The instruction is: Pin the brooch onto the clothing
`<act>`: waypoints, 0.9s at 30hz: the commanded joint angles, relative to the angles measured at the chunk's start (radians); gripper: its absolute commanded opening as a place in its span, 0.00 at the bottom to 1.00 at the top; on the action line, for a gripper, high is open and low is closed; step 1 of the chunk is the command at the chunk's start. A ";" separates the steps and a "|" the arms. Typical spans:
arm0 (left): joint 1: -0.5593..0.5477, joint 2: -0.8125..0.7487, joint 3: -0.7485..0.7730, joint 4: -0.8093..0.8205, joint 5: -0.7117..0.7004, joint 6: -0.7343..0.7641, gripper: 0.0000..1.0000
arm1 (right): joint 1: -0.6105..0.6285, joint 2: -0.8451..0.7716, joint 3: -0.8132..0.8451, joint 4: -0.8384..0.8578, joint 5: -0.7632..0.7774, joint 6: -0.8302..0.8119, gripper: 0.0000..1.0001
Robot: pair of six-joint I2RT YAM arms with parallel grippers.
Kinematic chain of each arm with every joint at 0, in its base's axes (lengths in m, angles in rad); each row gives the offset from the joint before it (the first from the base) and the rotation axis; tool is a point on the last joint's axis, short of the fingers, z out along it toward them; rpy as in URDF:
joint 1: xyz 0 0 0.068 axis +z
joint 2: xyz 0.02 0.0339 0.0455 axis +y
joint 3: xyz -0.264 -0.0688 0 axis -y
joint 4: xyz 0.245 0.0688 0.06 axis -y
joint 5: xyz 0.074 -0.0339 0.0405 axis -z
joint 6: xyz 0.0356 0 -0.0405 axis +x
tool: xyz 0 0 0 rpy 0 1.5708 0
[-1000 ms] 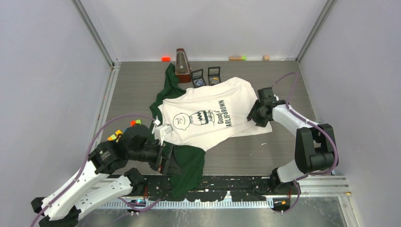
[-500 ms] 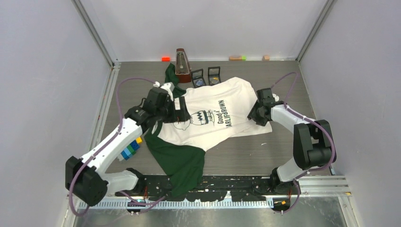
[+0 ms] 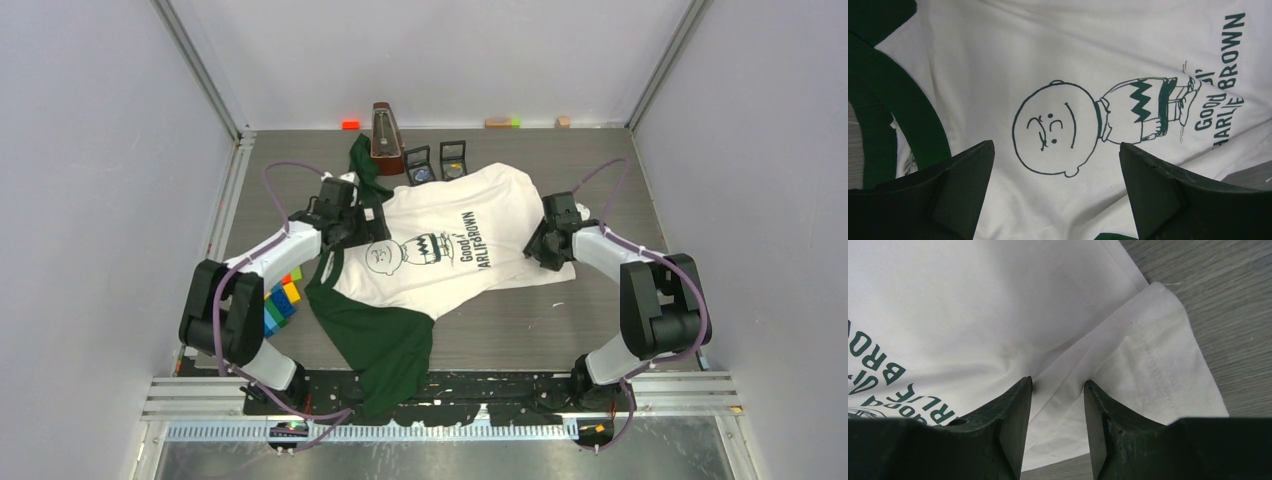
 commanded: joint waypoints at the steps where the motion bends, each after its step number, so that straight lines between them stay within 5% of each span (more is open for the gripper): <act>1: 0.037 0.047 0.001 0.103 0.011 0.027 0.98 | 0.004 -0.056 -0.049 0.014 0.023 0.031 0.49; 5: 0.080 0.100 -0.010 0.119 0.041 0.013 0.95 | 0.003 -0.039 -0.040 0.014 0.032 0.021 0.38; 8: 0.109 0.129 -0.027 0.140 0.061 -0.007 0.93 | 0.004 -0.031 -0.016 0.005 0.035 0.012 0.14; 10: 0.121 0.142 -0.035 0.149 0.066 -0.009 0.94 | 0.003 -0.041 -0.007 -0.010 0.039 0.009 0.06; 20: 0.161 0.159 -0.058 0.149 0.078 0.004 0.94 | 0.007 -0.315 -0.027 -0.317 0.058 0.051 0.01; 27: 0.177 0.172 -0.036 0.135 0.085 0.019 0.94 | 0.017 -0.540 -0.095 -0.592 -0.064 0.135 0.01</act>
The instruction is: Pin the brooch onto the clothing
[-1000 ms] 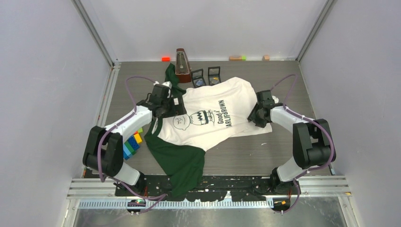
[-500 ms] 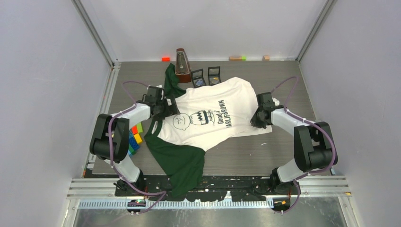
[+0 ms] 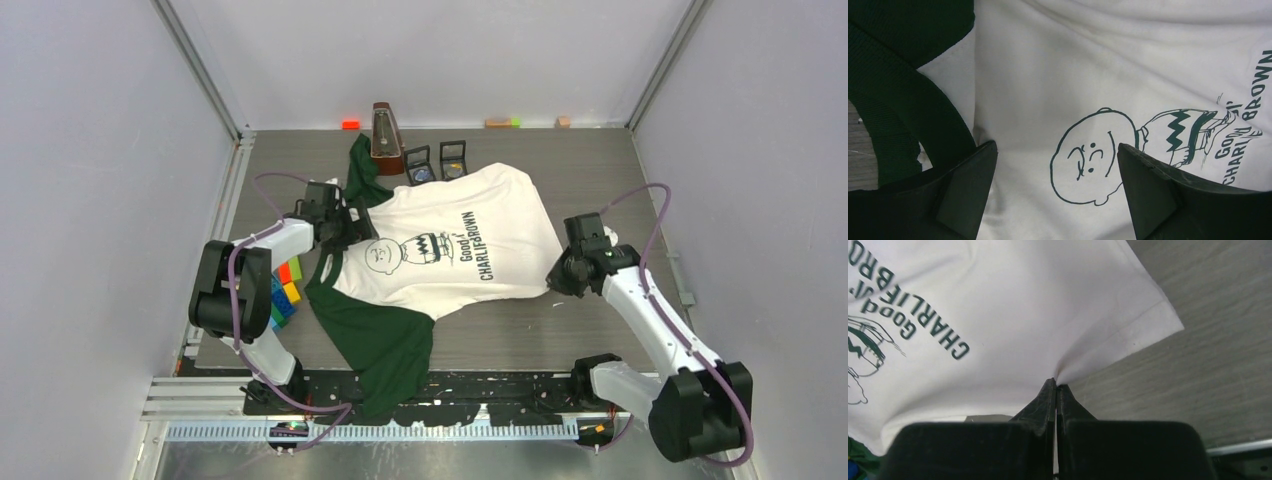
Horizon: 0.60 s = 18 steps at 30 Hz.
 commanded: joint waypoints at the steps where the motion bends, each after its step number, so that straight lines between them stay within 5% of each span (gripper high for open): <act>1: 0.019 0.026 0.006 0.000 -0.025 0.031 0.94 | 0.012 -0.107 -0.026 -0.244 -0.080 0.070 0.01; 14: 0.027 -0.004 0.075 -0.060 -0.042 0.065 0.95 | 0.124 -0.174 -0.096 -0.433 -0.093 0.151 0.03; 18: 0.021 -0.046 0.084 -0.088 -0.021 0.067 0.99 | 0.133 -0.180 -0.091 -0.410 -0.068 0.172 0.38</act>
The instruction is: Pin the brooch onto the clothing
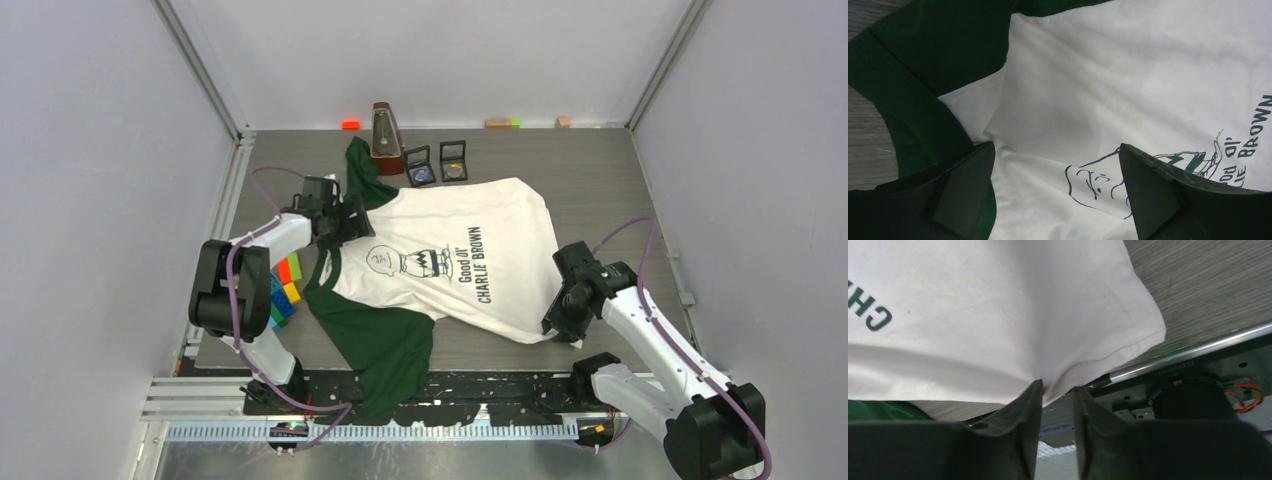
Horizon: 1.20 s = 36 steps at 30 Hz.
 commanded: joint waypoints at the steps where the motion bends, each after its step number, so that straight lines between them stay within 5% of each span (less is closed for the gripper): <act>1: 0.000 -0.072 0.031 -0.034 -0.005 0.030 0.99 | 0.011 0.000 0.029 -0.008 0.029 0.029 0.43; 4: -0.031 -0.146 0.008 -0.064 0.005 0.050 1.00 | 0.011 0.056 0.113 0.039 0.037 -0.016 0.57; 8: -0.118 -0.248 -0.057 -0.125 0.000 0.068 1.00 | 0.011 0.197 0.258 0.113 0.085 -0.104 0.63; 18: -0.341 -0.431 -0.302 -0.076 0.018 -0.137 1.00 | 0.005 0.573 0.396 0.656 -0.001 -0.234 0.67; 25: -0.451 -0.547 -0.414 -0.092 0.007 -0.204 1.00 | -0.043 0.826 0.509 0.752 -0.087 -0.285 0.68; 36: -0.454 -0.529 -0.501 -0.149 0.008 -0.211 1.00 | -0.170 0.971 0.511 0.779 -0.153 -0.278 0.68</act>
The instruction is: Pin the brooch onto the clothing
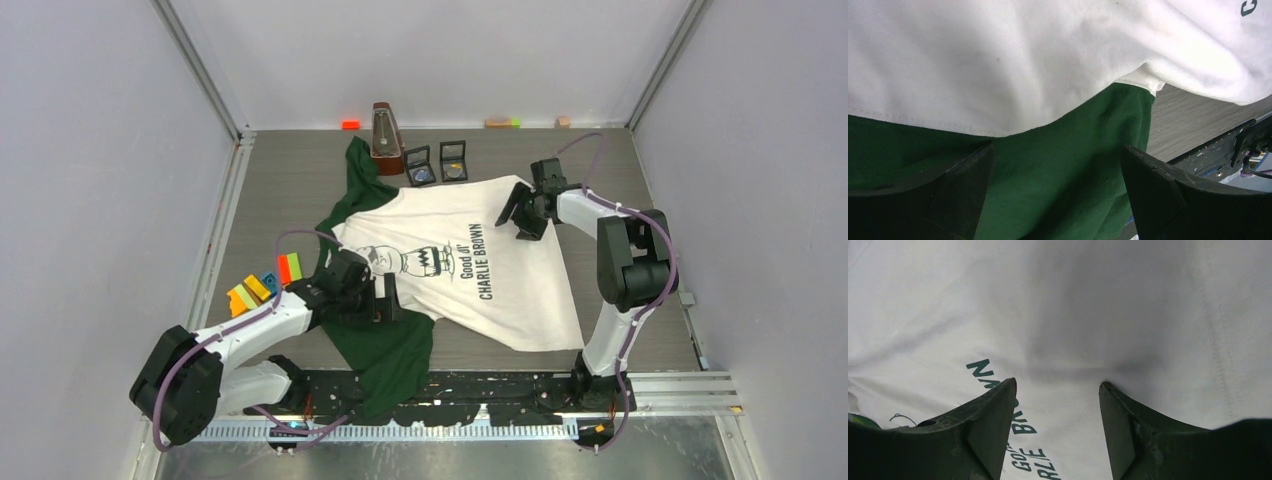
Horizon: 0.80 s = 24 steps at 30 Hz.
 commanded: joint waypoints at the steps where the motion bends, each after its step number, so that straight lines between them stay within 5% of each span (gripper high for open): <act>1: 0.000 0.019 -0.026 -0.059 -0.004 -0.013 1.00 | -0.050 0.069 -0.001 0.021 -0.002 -0.019 0.68; 24: -0.001 -0.175 -0.103 -0.276 0.095 -0.121 0.99 | -0.121 0.121 0.087 -0.006 -0.051 -0.075 0.71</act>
